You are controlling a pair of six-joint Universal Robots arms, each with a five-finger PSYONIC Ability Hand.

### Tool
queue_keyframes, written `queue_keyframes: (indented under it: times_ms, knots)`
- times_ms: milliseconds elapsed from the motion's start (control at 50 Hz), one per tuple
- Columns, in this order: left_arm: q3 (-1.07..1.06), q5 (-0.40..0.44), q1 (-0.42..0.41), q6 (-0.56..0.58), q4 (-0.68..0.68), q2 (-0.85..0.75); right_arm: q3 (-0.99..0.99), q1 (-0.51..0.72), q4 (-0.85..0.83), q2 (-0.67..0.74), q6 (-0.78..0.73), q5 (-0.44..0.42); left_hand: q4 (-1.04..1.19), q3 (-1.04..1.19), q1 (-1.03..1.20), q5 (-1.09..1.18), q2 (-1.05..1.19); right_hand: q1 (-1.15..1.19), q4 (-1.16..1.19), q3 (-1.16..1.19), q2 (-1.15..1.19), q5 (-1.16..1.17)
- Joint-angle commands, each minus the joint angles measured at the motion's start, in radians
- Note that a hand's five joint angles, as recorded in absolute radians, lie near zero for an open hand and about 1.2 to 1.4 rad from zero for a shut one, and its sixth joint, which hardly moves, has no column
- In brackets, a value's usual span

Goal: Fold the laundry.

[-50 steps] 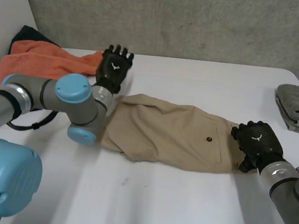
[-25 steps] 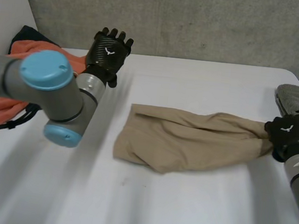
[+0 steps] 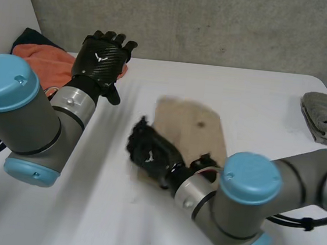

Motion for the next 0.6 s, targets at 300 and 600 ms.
queue_keyframes:
  times_ms: [300,600]
  knots:
    - [0.151,0.009,-0.145,-0.143,-0.016,-0.015,0.059,-0.309,0.243,-0.458,0.966,0.151,-0.015,-0.023,0.001,-0.036,-0.023,-0.199,-0.243,-0.243,-0.218,-0.245]
    - [0.423,-0.078,-0.273,-0.195,-0.415,-0.364,-0.24,-0.345,0.592,-0.084,1.046,0.153,0.02,0.012,0.036,0.0,0.013,-0.199,-0.243,-0.243,-0.218,-0.245]
